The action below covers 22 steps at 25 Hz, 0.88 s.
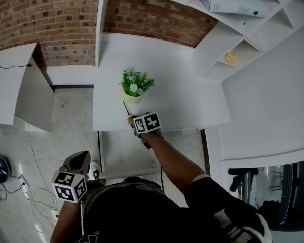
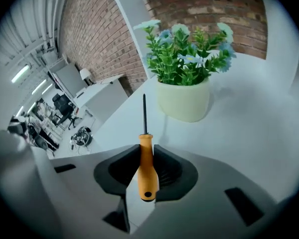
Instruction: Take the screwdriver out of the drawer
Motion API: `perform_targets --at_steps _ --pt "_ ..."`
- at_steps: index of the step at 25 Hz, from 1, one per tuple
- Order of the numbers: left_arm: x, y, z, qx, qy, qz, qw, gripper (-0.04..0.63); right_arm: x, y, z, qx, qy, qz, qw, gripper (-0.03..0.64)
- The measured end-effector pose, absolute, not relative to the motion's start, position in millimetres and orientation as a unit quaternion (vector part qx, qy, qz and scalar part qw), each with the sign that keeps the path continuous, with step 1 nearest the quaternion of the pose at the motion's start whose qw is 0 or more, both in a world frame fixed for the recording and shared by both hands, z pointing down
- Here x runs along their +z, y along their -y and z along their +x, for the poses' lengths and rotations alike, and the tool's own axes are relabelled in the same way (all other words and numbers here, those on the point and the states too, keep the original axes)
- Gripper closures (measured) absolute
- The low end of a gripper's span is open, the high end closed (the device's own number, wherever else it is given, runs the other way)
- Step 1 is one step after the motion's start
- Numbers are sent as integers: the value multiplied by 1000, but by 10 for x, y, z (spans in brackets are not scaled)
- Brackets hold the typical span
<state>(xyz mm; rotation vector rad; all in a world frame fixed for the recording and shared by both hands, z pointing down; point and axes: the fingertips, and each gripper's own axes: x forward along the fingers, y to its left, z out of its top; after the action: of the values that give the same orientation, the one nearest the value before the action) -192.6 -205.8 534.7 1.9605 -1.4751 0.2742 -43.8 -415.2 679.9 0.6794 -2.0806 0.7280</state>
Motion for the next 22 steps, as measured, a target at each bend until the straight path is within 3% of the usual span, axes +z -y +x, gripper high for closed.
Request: perform_targets --at_steps 8,22 --pt "5388 2014 -2024 102 575 738 339 577 6939 4354 -450 183 813 246 495 528" --pt "5424 2004 -2005 102 578 733 345 577 6957 4401 -500 161 820 246 491 526"
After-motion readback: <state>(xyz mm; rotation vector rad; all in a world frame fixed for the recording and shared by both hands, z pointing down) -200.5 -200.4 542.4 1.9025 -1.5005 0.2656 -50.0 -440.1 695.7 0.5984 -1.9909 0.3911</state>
